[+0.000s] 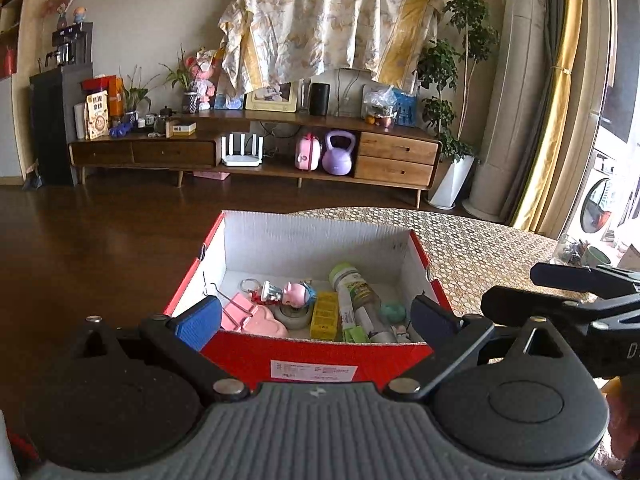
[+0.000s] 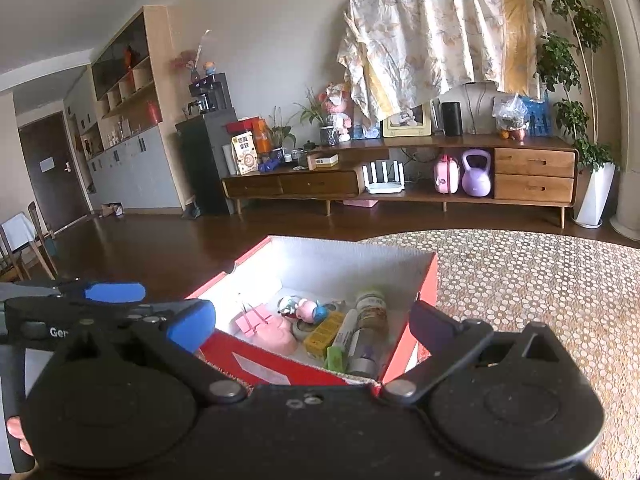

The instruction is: Organize rigid objects

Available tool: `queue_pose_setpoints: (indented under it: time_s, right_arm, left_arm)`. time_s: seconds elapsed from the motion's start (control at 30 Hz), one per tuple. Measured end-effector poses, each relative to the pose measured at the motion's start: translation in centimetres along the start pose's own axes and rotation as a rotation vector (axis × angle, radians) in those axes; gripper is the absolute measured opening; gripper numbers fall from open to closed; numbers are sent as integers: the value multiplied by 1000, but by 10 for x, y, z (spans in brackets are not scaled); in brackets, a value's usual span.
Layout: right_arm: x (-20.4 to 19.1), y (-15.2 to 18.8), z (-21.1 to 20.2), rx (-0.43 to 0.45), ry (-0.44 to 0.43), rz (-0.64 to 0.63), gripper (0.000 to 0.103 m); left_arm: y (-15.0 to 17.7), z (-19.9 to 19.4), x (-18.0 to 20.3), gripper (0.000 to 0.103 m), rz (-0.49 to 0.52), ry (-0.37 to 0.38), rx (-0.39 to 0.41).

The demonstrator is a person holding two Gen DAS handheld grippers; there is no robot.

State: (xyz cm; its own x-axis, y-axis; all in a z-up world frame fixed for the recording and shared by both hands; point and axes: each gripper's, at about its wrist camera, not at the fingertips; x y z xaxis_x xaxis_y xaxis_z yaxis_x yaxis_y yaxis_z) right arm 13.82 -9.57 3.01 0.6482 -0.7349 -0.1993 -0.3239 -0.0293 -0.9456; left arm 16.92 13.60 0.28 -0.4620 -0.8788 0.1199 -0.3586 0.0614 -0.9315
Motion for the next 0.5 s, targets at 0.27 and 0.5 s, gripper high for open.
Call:
queue_pose_setpoints:
  time_s: [0.27, 0.5]
  right_arm:
    - [2, 9, -4, -10, -1, 17, 103]
    - [6, 10, -7, -9, 2, 29, 103]
  left_arm:
    - [4, 1, 1, 101, 17, -8, -11]
    - [3, 1, 6, 101, 21, -9, -15]
Point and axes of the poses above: each gripper's, at about its wrist camera, not at the fingertips, and z roughly the way its jaws point, x to its right, y to its underside, and after that the axes turned 11 degrees about x, right-handed
